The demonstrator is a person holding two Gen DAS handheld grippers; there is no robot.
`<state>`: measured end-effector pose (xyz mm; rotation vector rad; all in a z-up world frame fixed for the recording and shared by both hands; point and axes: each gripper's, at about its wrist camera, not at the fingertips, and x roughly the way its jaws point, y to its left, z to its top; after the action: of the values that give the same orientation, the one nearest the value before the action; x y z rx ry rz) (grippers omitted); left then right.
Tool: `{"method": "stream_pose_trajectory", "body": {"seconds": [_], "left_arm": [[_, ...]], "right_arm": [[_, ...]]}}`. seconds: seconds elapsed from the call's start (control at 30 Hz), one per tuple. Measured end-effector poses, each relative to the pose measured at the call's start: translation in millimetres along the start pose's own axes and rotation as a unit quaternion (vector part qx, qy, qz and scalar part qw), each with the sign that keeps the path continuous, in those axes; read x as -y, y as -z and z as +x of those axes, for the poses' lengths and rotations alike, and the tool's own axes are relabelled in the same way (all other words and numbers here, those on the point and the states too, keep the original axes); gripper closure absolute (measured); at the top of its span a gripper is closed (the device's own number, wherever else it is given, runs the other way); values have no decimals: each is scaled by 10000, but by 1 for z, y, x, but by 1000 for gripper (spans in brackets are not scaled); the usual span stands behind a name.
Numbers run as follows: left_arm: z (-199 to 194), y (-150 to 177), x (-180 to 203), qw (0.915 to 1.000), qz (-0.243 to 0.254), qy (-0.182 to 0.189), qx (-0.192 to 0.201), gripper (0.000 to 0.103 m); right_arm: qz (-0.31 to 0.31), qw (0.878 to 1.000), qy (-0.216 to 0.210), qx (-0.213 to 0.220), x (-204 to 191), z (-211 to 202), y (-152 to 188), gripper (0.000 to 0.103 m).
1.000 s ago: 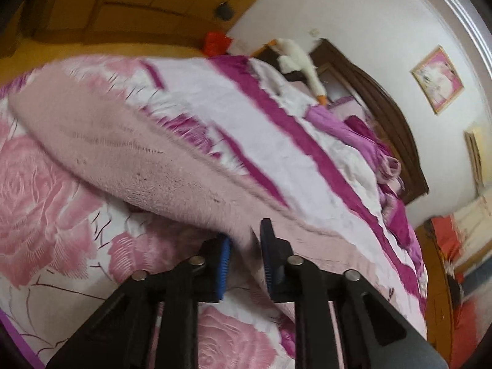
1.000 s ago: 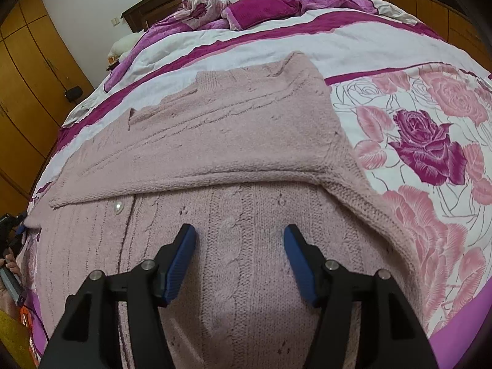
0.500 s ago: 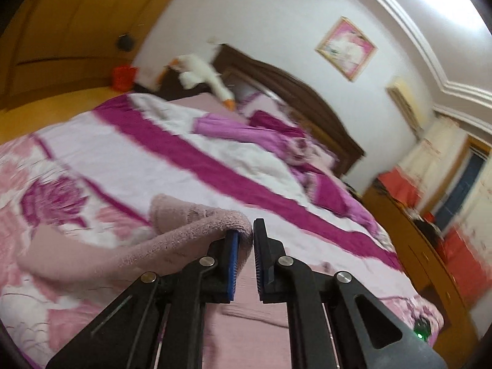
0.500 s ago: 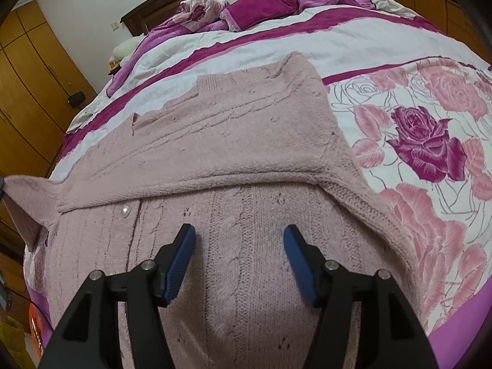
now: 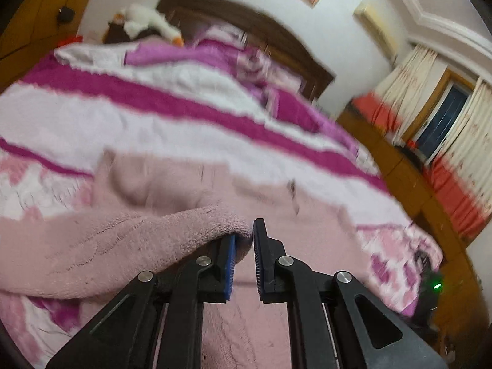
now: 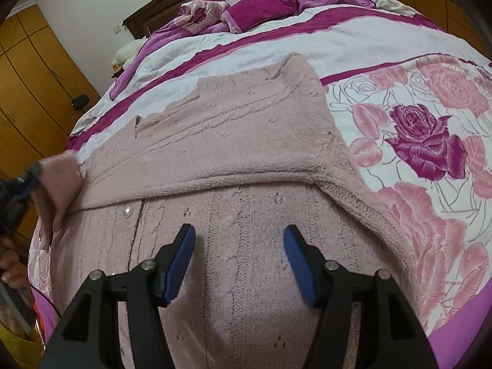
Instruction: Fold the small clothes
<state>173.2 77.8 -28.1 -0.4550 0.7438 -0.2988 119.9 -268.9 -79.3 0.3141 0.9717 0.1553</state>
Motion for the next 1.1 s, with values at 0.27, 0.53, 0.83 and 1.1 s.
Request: {"method": "stream_pose_trajectory", "body": {"seconds": [0.27, 0.53, 0.83, 1.1], "left_arm": [[30, 33, -4, 9944, -22, -483, -945, 103], [-23, 28, 1, 9910, 338, -1106, -677, 103], [-90, 21, -35, 9806, -37, -1818, -729, 103], [-127, 34, -84, 9710, -359, -2256, -699, 103]], "right_arm": [[-40, 10000, 1, -14, 0, -1, 0, 40], [-122, 9999, 24, 78, -14, -13, -4, 40], [-769, 9963, -299, 249, -75, -40, -13, 40], [-1426, 9868, -733, 211, -157, -45, -15, 40]]}}
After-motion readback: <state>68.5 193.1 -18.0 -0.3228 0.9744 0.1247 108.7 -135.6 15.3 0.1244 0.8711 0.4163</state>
